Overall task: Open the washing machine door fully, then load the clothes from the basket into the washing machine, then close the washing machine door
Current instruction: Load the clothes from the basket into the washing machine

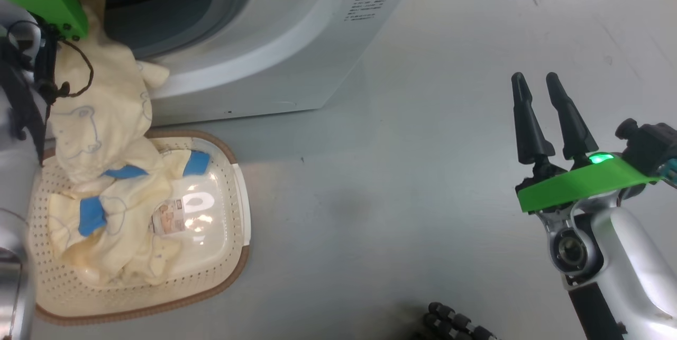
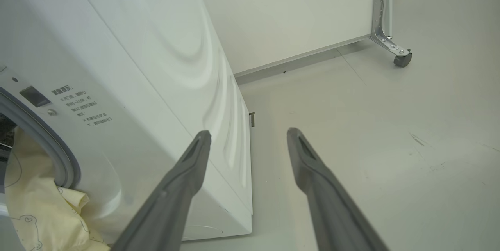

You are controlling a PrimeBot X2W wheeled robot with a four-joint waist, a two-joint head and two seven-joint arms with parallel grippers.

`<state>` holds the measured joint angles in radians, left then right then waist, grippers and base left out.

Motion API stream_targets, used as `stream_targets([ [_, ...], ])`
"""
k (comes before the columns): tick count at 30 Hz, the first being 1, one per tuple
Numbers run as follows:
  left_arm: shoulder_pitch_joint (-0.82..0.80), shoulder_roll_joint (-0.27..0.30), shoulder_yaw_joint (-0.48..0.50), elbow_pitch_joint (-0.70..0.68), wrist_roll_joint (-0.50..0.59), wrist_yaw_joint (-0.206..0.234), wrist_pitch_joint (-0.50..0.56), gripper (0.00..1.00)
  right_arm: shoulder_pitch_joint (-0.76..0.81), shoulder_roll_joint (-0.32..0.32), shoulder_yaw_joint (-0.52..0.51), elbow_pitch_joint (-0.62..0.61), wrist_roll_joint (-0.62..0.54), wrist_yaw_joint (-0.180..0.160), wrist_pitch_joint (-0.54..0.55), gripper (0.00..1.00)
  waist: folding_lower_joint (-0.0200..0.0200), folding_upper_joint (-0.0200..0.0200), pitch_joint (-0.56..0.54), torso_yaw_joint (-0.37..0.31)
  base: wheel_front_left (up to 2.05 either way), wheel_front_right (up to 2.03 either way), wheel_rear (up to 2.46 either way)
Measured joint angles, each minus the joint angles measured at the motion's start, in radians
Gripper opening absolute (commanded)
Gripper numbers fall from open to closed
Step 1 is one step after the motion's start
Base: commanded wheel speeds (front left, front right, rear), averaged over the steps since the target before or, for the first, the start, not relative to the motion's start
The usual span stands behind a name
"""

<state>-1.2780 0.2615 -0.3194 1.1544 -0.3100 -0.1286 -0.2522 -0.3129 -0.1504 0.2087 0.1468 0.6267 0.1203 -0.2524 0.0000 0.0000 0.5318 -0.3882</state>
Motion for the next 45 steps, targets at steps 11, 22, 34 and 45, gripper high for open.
stream_targets([
  [11, -0.055, -0.006, -0.105, 0.094, -0.071, -0.002, 0.059, 1.00, 0.000, 0.000, 0.003, 0.002, 0.006, 0.000, 0.000, 1.00, 0.0000, 0.0000, -0.017, -0.003, 0.00, 0.00, 0.00],
  [22, -0.038, -0.009, -0.184, 0.093, -0.180, -0.002, 0.048, 1.00, 0.001, -0.001, 0.001, 0.004, 0.006, 0.000, 0.000, 1.00, 0.0000, 0.0000, -0.037, 0.015, 0.00, 0.00, 0.00],
  [34, 0.041, -0.027, -0.196, 0.013, -0.295, -0.002, 0.004, 1.00, 0.003, -0.014, -0.021, 0.005, 0.006, 0.000, 0.000, 1.00, 0.0000, 0.0000, -0.066, 0.050, 0.00, 0.00, 0.00],
  [45, 0.159, -0.031, -0.101, -0.155, -0.263, -0.002, 0.002, 1.00, 0.003, -0.037, -0.049, 0.007, 0.003, 0.000, 0.000, 1.00, 0.0000, 0.0000, -0.098, 0.088, 0.00, 0.00, 0.00],
])
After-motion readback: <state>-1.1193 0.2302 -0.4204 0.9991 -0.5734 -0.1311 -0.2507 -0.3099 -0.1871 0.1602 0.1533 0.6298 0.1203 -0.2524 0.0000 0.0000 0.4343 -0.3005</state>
